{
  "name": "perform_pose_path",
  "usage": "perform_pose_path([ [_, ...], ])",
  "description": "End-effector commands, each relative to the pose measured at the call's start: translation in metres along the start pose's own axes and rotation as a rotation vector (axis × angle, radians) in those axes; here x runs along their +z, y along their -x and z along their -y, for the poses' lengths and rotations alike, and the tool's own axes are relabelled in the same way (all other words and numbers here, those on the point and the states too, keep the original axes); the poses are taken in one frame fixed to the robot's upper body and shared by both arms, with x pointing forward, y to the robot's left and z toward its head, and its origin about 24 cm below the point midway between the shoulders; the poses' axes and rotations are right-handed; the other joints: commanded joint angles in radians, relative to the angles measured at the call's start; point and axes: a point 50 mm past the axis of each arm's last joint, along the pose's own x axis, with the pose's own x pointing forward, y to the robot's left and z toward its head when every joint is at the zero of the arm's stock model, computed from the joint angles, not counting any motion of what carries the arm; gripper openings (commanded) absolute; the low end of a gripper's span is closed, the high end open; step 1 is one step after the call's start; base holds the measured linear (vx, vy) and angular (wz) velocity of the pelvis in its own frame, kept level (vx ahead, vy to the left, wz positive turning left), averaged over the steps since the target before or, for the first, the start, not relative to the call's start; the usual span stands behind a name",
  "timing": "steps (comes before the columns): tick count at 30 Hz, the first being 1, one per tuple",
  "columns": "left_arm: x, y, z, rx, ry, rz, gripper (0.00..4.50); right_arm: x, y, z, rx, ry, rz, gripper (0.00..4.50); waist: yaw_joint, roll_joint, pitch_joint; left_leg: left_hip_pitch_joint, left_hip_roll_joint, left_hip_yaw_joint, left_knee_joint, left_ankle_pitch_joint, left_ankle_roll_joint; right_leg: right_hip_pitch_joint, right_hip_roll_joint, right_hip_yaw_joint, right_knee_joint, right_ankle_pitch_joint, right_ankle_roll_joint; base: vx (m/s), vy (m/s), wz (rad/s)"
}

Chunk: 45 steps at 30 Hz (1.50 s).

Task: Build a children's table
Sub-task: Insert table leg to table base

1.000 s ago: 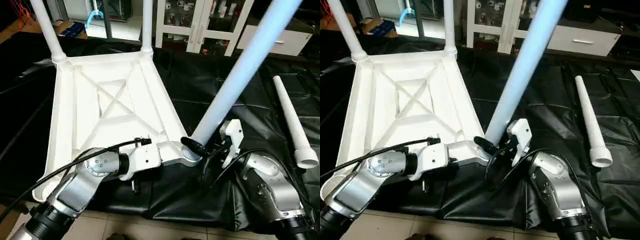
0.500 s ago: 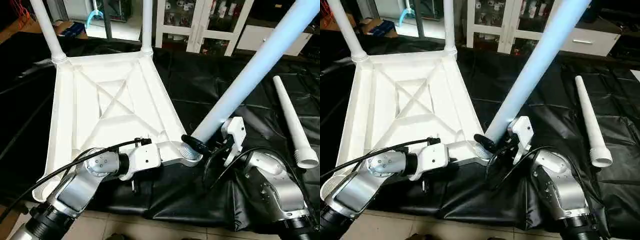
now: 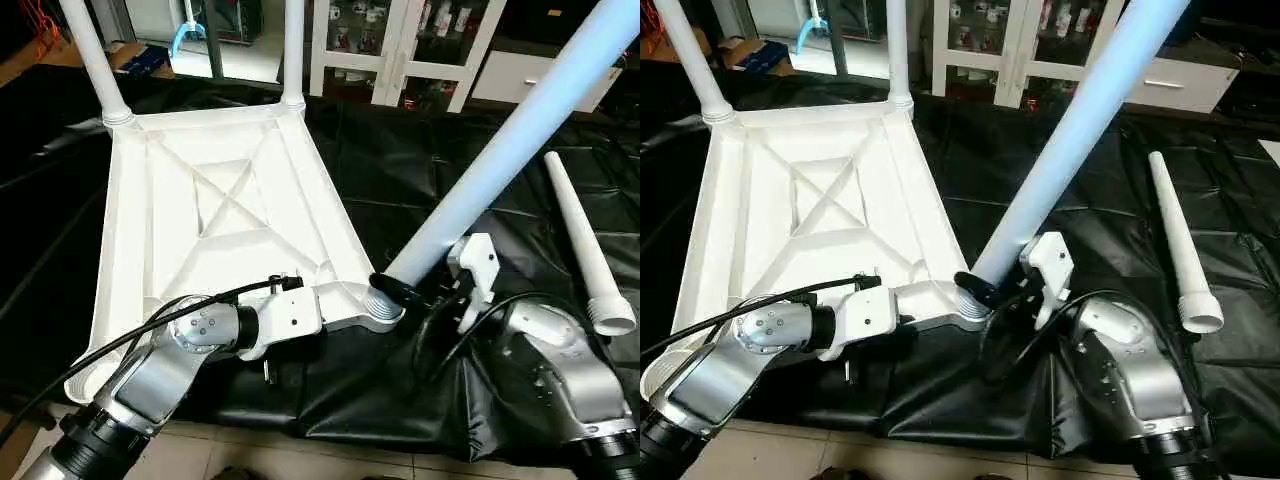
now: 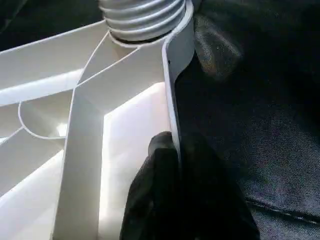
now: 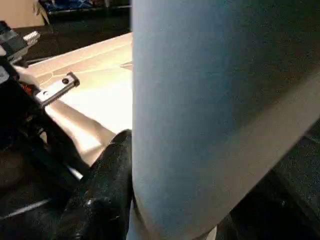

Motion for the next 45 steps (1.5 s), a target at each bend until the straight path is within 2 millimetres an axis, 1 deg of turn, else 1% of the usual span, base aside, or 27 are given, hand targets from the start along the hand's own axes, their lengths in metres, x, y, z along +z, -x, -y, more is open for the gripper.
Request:
perform_pose_path([
  [1,-0.010,-0.007,0.011,-0.037,0.047,-0.006,0.00,0.006,0.003,0.001,0.015,0.023,-0.008,2.39,-0.002,-0.016,-0.033,0.024,0.042,-0.021,-0.058,-0.145,0.084,0.021,-0.031,0.023,-0.056,-0.113,-0.190,0.000,0.000,0.00],
  [5,-0.010,-0.007,0.010,-0.037,0.048,-0.007,0.00,0.010,0.005,0.003,0.025,0.028,-0.018,2.39,-0.001,-0.018,-0.035,0.024,0.042,-0.022,-0.057,-0.141,0.085,0.022,-0.031,0.023,-0.054,-0.118,-0.190,0.000,0.000,0.00],
  [9,-0.010,-0.007,0.010,-0.036,0.048,-0.008,0.00,0.014,0.006,0.005,0.045,0.035,-0.033,2.39,-0.002,-0.022,-0.035,0.023,0.042,-0.022,-0.055,-0.159,0.081,0.022,-0.033,0.024,-0.056,-0.154,-0.186,0.000,0.000,0.00],
  [11,-0.010,-0.007,0.011,-0.036,0.048,-0.008,0.00,0.015,0.006,0.007,0.042,0.037,-0.037,2.39,-0.003,-0.022,-0.035,0.023,0.043,-0.022,-0.055,-0.162,0.078,0.020,-0.033,0.024,-0.056,-0.164,-0.186,0.000,0.000,0.00],
  [15,-0.010,-0.007,0.011,-0.034,0.047,-0.008,0.00,0.016,0.007,0.007,0.051,0.041,-0.045,2.39,-0.003,-0.022,-0.037,0.023,0.042,-0.022,-0.053,-0.144,0.080,0.021,-0.032,0.024,-0.053,-0.138,-0.188,0.000,0.000,0.00],
  [16,-0.010,-0.007,0.011,-0.034,0.047,-0.008,0.00,0.019,0.007,0.008,0.052,0.046,-0.041,2.39,-0.002,-0.024,-0.040,0.022,0.041,-0.022,-0.050,-0.122,0.088,0.024,-0.031,0.023,-0.048,-0.107,-0.196,0.000,0.000,0.00],
  [18,-0.010,-0.007,0.011,-0.033,0.047,-0.008,0.00,0.021,0.007,0.009,0.050,0.049,-0.038,2.39,-0.002,-0.024,-0.040,0.021,0.041,-0.022,-0.049,-0.113,0.096,0.025,-0.031,0.023,-0.046,-0.091,-0.201,0.000,0.000,0.00],
  [22,-0.011,-0.007,0.011,-0.033,0.047,-0.009,0.00,0.024,0.007,0.009,0.052,0.057,-0.034,2.39,-0.002,-0.024,-0.041,0.023,0.041,-0.021,-0.048,-0.121,0.097,0.024,-0.032,0.023,-0.047,-0.106,-0.205,0.000,0.000,0.00],
  [26,-0.011,-0.007,0.010,-0.033,0.047,-0.009,0.00,0.027,0.008,0.009,0.063,0.062,-0.040,2.39,-0.001,-0.023,-0.043,0.023,0.041,-0.021,-0.046,-0.103,0.103,0.026,-0.031,0.023,-0.044,-0.077,-0.209,0.000,0.000,0.00],
  [30,-0.011,-0.007,0.010,-0.034,0.048,-0.010,0.00,0.028,0.011,0.008,0.083,0.063,-0.065,2.39,0.000,-0.024,-0.043,0.024,0.041,-0.021,-0.045,-0.104,0.109,0.027,-0.032,0.023,-0.043,-0.072,-0.214,0.000,0.000,0.00],
  [32,-0.011,-0.007,0.010,-0.034,0.048,-0.009,0.00,0.028,0.012,0.009,0.084,0.068,-0.076,2.39,-0.001,-0.026,-0.042,0.023,0.041,-0.021,-0.045,-0.107,0.108,0.027,-0.032,0.022,-0.044,-0.083,-0.213,0.000,0.000,0.00],
  [34,-0.010,-0.007,0.010,-0.033,0.049,-0.009,0.00,0.029,0.012,0.010,0.079,0.071,-0.076,2.39,-0.001,-0.025,-0.042,0.023,0.041,-0.021,-0.045,-0.105,0.108,0.026,-0.032,0.022,-0.043,-0.082,-0.214,0.000,0.000,0.00],
  [37,-0.010,-0.007,0.010,-0.030,0.050,-0.009,0.00,0.034,0.013,0.013,0.056,0.065,-0.053,2.39,-0.001,-0.026,-0.042,0.024,0.041,-0.021,-0.045,-0.114,0.105,0.026,-0.032,0.023,-0.044,-0.095,-0.212,0.000,0.000,0.00],
  [43,-0.010,-0.007,0.010,-0.029,0.051,-0.009,0.00,0.034,0.014,0.014,0.061,0.055,-0.048,2.39,0.000,-0.027,-0.043,0.024,0.040,-0.021,-0.044,-0.109,0.108,0.026,-0.032,0.022,-0.043,-0.088,-0.211,0.000,0.000,0.00],
  [45,-0.011,-0.007,0.010,-0.029,0.051,-0.009,0.00,0.035,0.015,0.014,0.061,0.048,-0.043,2.17,-0.001,-0.027,-0.041,0.022,0.040,-0.021,-0.044,-0.110,0.109,0.026,-0.031,0.022,-0.044,-0.092,-0.210,0.000,0.000,0.00],
])
